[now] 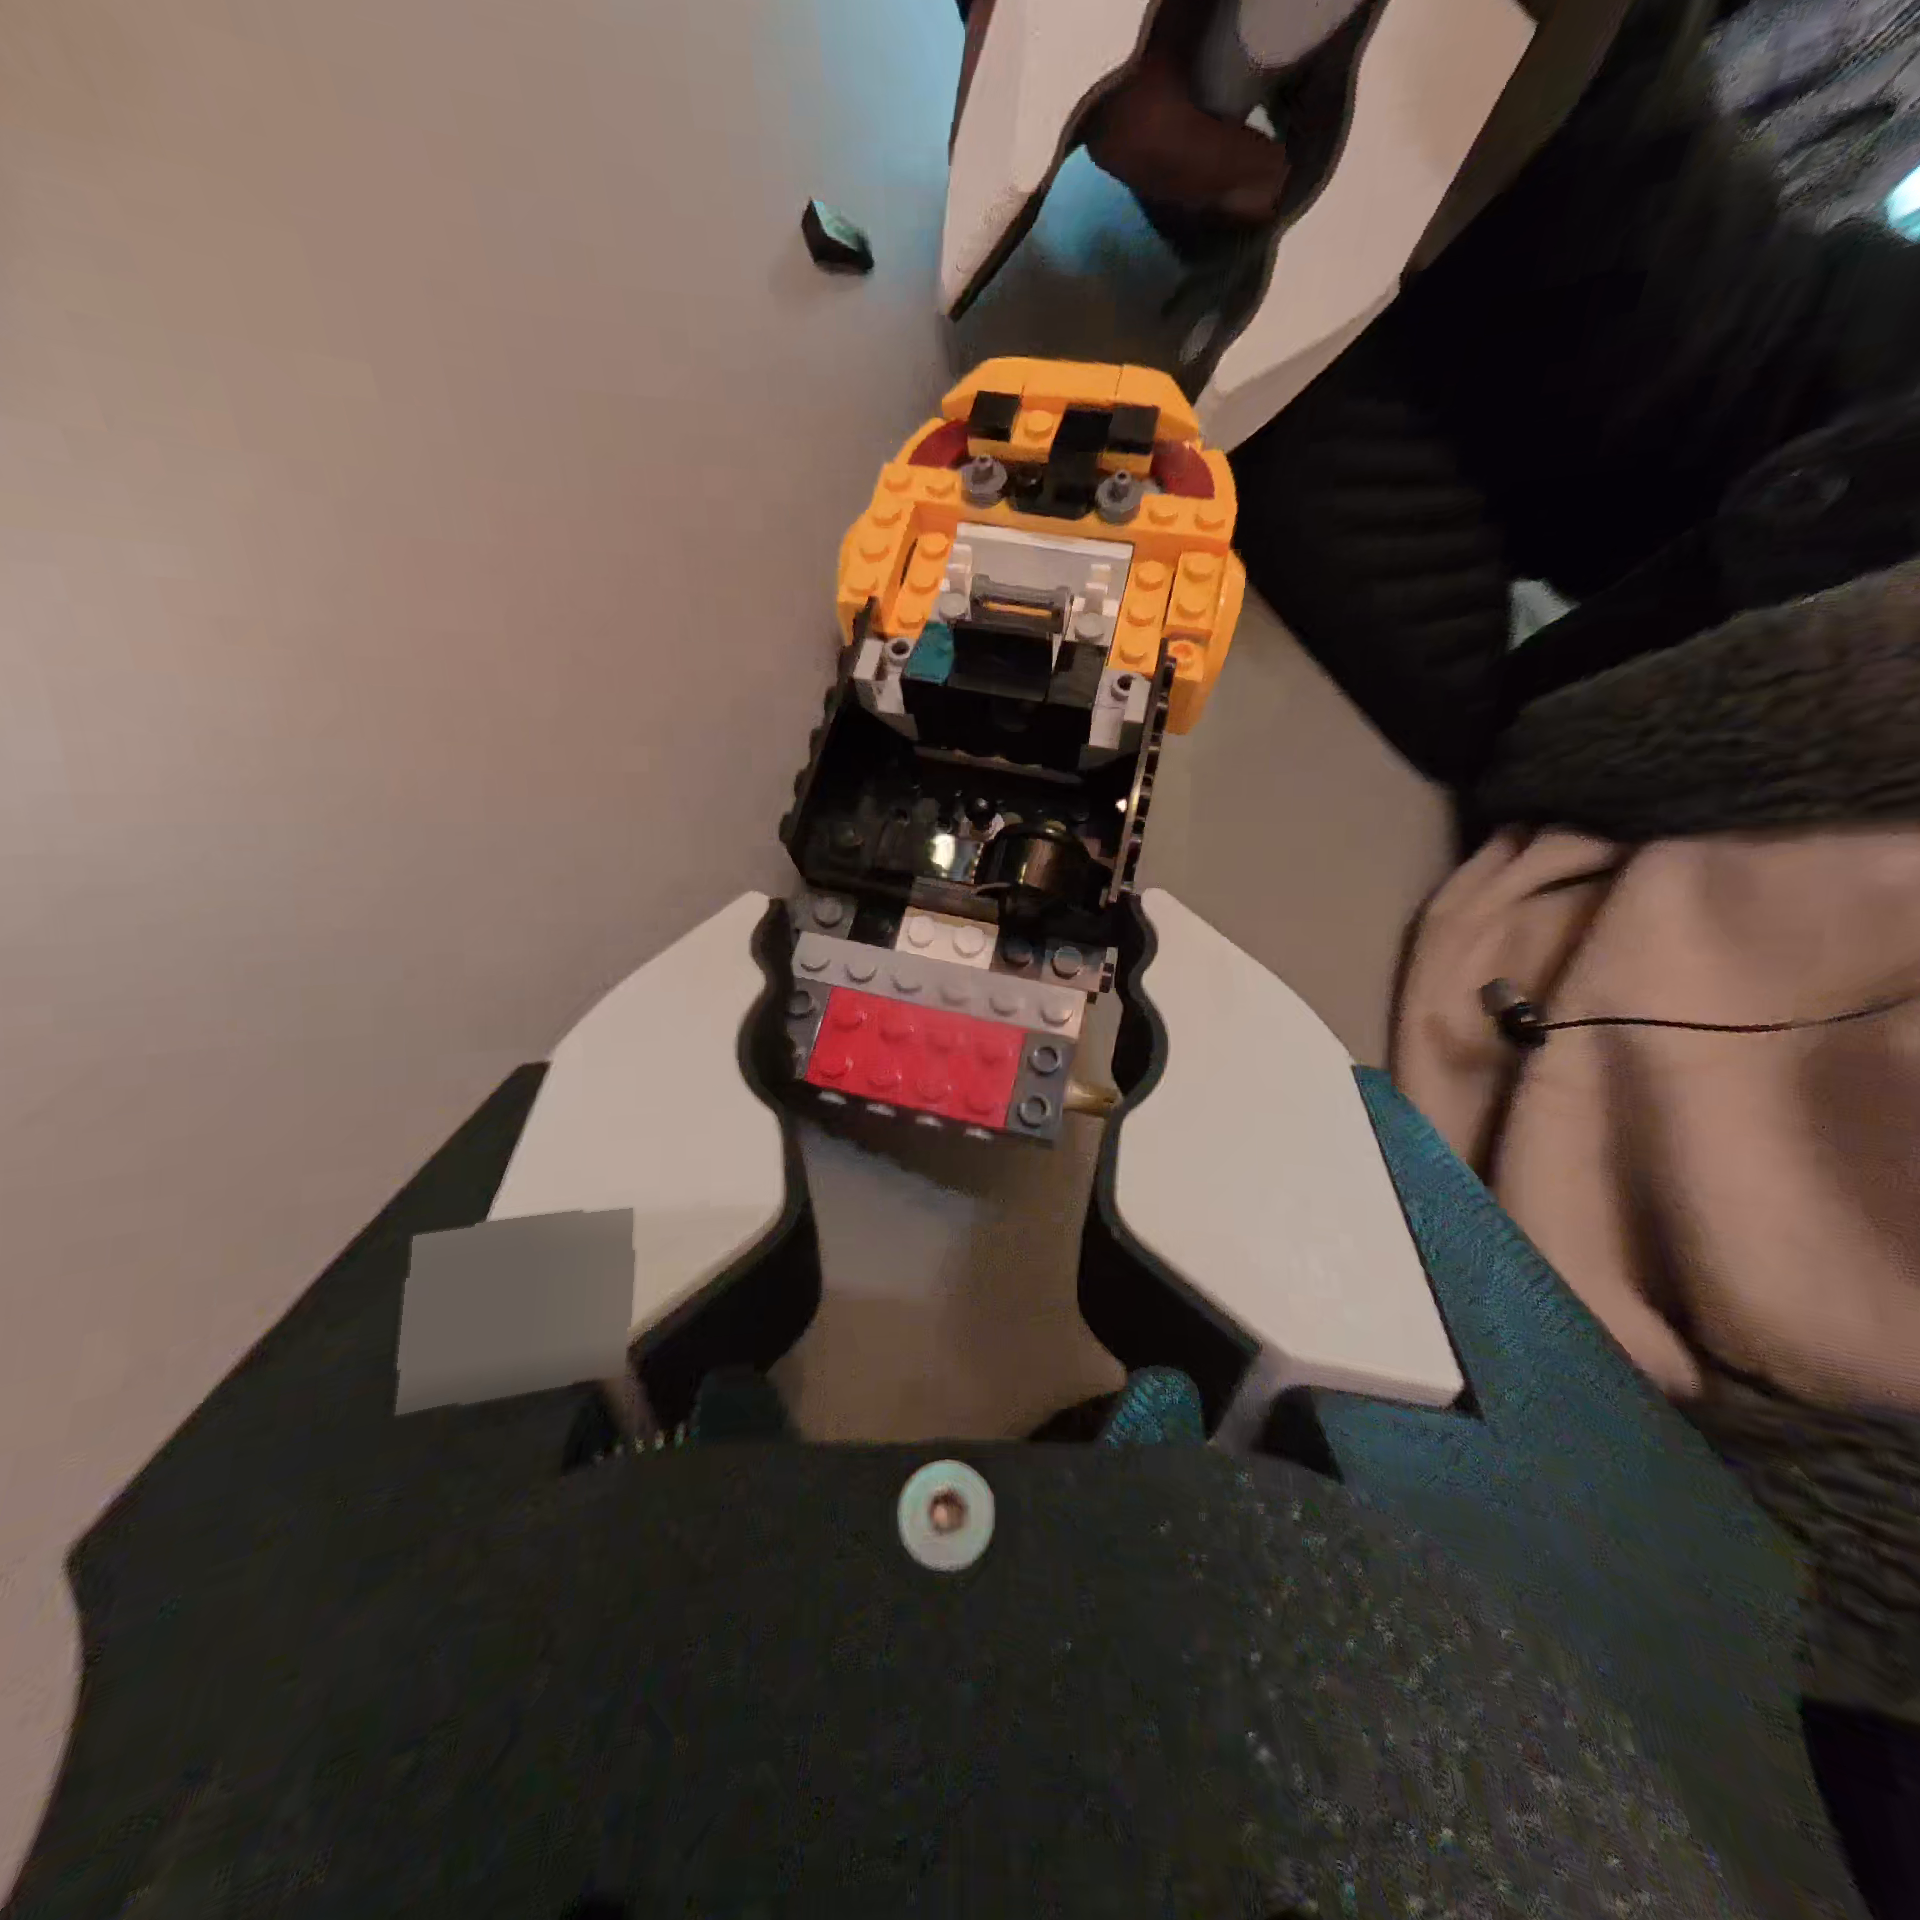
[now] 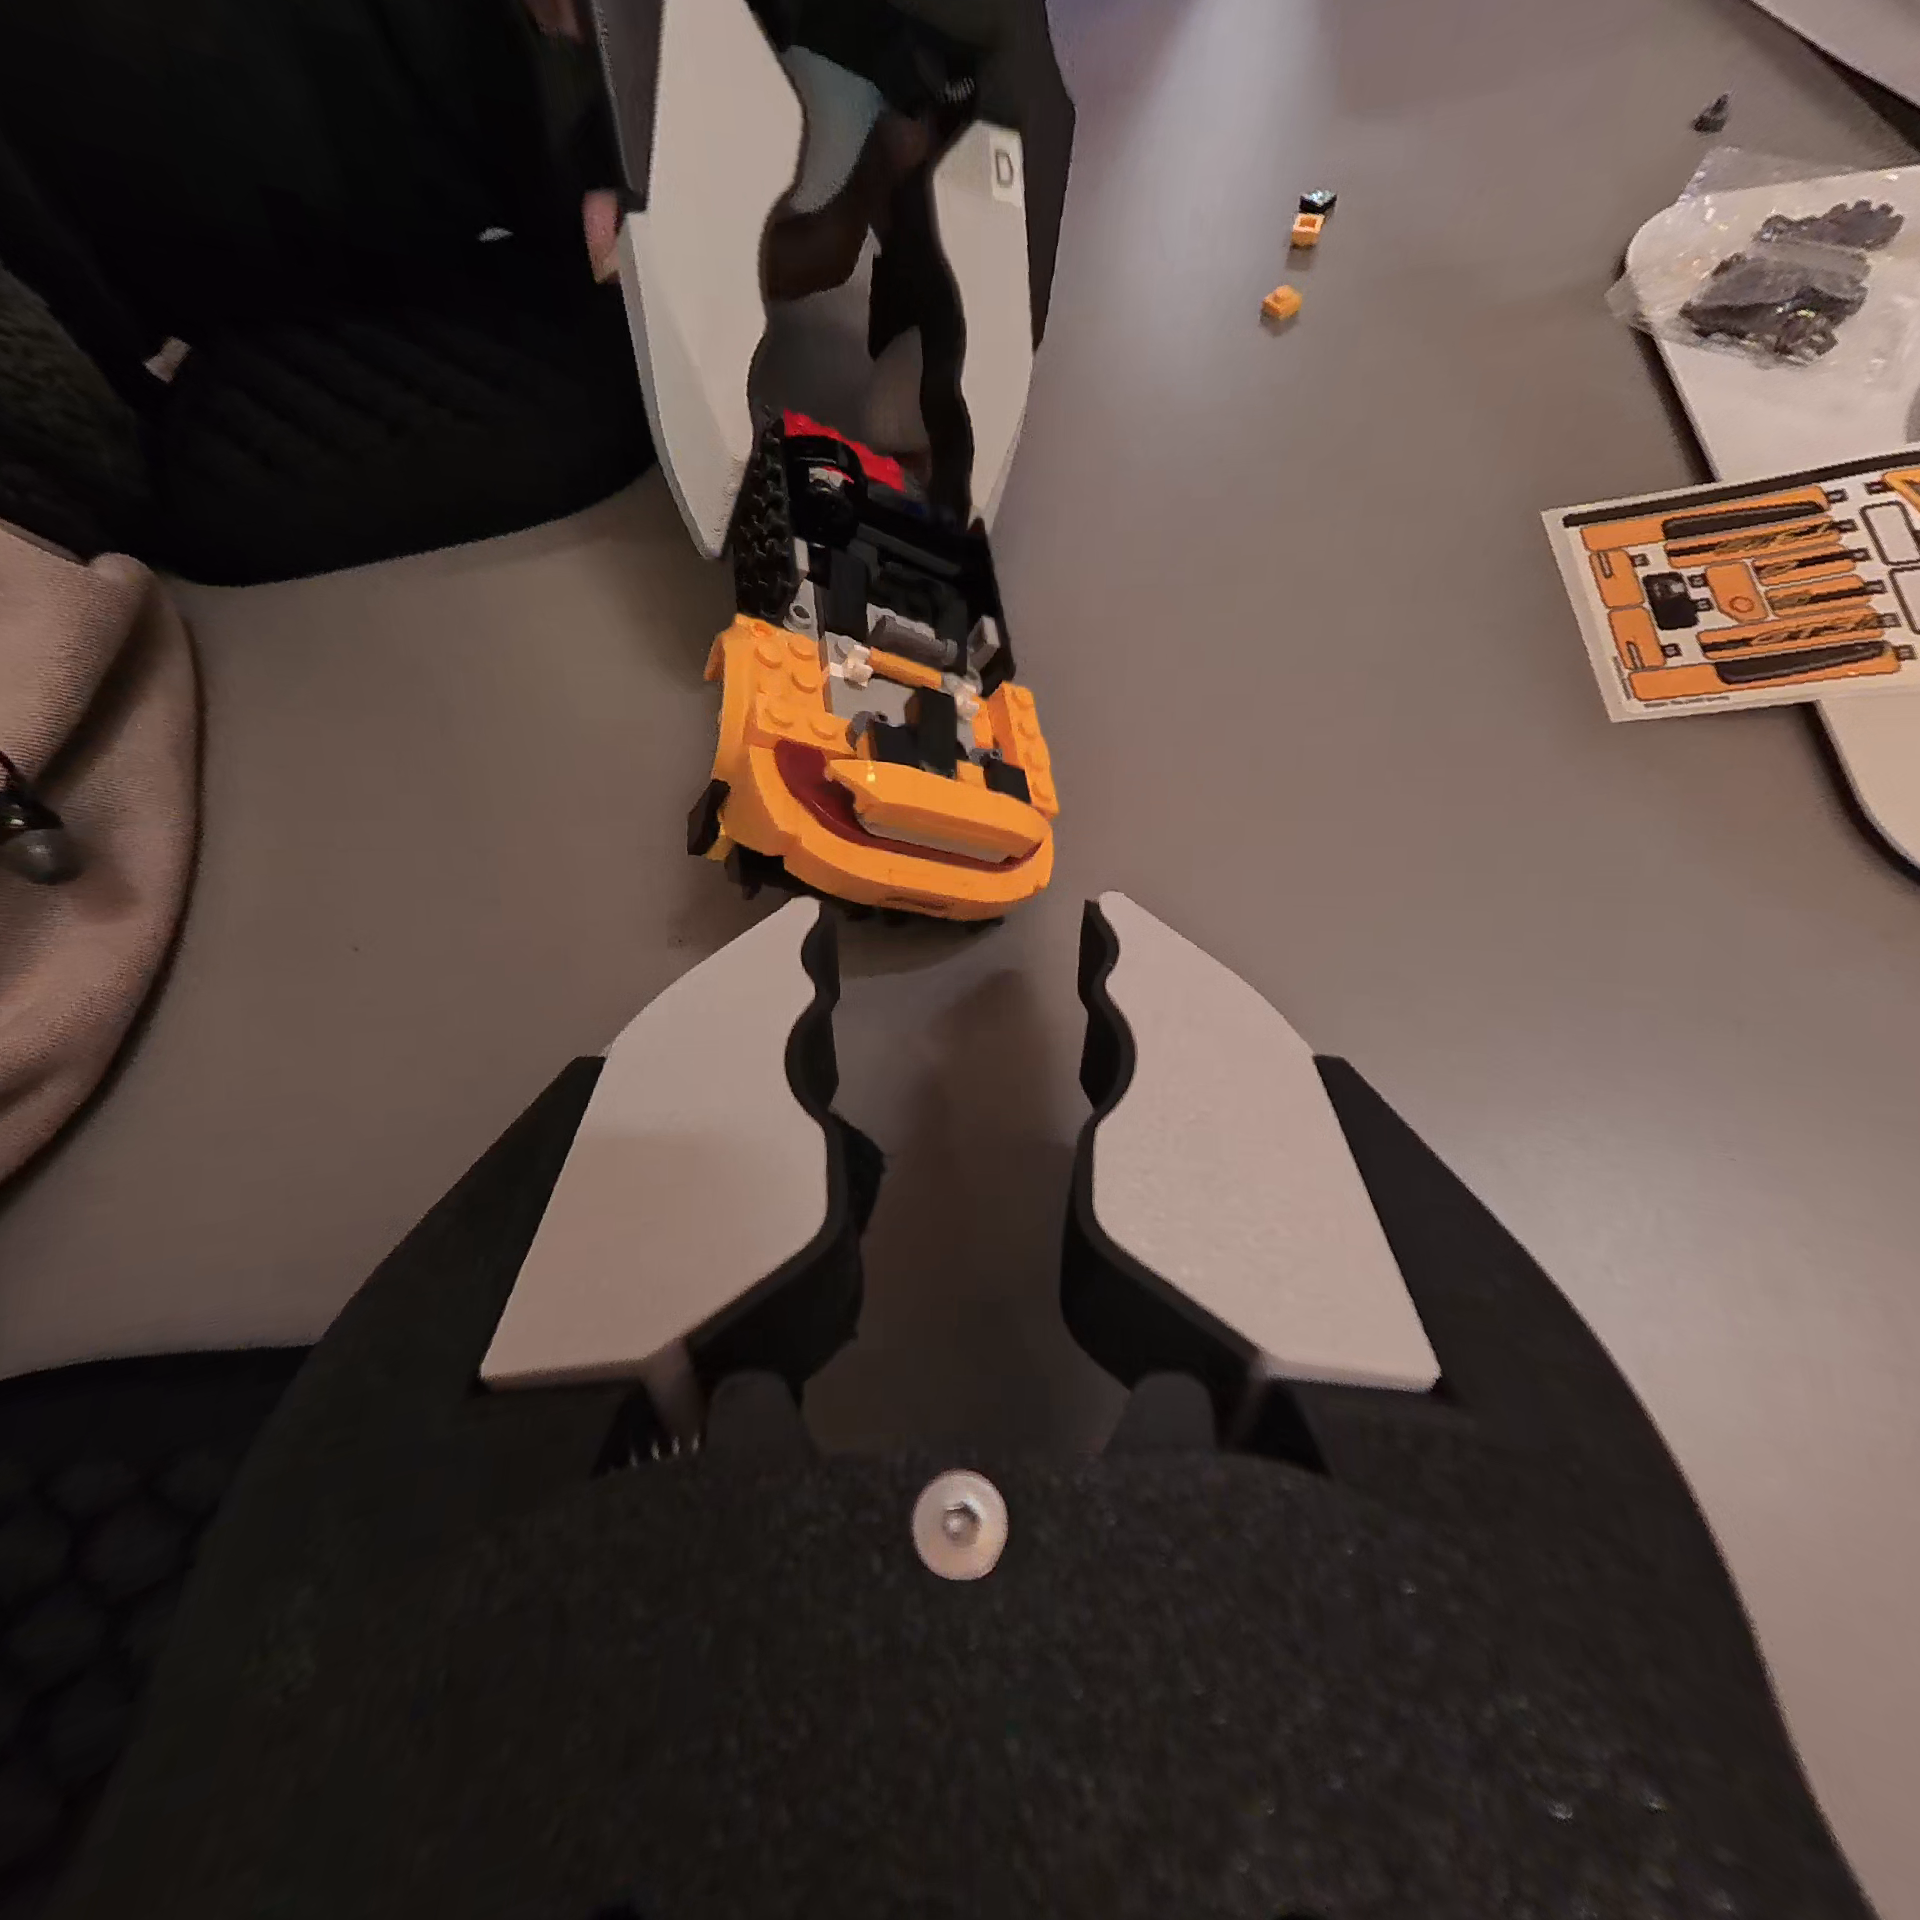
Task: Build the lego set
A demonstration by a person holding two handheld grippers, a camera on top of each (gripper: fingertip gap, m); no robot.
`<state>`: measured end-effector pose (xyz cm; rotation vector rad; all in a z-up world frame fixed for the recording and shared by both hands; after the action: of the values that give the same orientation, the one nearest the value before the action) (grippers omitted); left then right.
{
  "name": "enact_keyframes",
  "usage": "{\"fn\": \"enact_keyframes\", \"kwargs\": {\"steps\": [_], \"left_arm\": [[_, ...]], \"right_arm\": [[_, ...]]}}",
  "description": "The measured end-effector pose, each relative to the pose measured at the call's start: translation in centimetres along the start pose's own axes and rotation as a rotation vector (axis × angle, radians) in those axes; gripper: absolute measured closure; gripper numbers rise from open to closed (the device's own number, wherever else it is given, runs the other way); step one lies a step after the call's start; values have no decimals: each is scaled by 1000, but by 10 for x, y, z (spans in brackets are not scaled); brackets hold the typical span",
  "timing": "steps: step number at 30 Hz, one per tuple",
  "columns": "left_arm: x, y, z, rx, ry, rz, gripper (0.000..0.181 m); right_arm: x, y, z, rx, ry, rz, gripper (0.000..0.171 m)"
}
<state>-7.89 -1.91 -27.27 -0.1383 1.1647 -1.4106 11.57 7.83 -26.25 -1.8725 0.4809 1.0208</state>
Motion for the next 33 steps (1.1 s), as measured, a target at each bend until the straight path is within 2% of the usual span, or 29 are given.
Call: {"fn": "enact_keyframes", "kwargs": {"steps": [8, 17, 33], "left_arm": [[-2, -1, -8, 142, -204, 11, 122], [-1, 0, -12, 184, -271, 24, 122], [0, 0, -14, 189, -273, 36, 122]], "right_arm": [[-1, -3, -3, -33, -27, 41, 128], [0, 0, -2, -57, -30, 73, 128], [0, 1, -2, -52, -47, 96, 131]]}}
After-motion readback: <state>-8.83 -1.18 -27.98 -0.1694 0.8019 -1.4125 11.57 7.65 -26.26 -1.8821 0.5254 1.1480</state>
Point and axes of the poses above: each gripper's, where its closed fingertips meet, y out along the fingers, x out of its underside, z = x × y across the jaws, the point moved 8 cm from there along -y, back along the fingers, and after that the axes turned 10 degrees about -x, right-handed, at the moved point
